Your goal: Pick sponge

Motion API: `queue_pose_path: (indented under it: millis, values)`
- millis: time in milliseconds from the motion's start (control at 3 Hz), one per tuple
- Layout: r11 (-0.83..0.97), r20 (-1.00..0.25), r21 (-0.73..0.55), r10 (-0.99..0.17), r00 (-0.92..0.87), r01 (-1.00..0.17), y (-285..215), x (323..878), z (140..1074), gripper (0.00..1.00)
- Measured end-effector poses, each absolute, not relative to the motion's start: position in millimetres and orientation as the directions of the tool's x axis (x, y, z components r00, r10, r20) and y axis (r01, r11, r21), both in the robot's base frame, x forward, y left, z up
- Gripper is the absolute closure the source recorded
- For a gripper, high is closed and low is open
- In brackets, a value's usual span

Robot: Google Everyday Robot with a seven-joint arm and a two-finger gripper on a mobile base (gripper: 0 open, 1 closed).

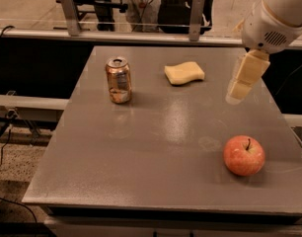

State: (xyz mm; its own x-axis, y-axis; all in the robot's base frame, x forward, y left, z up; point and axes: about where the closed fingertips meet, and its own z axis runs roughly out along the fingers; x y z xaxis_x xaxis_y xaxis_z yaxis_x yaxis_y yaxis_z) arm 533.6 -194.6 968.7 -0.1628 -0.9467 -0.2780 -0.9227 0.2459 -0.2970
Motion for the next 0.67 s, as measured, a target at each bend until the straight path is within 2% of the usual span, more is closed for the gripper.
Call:
queue_pose_path:
  millis: [667]
  values:
    - [0.264, -0.296, -0.289, -0.939, -0.177, -0.92, -175.7, 611.1, 940.3, 0.0]
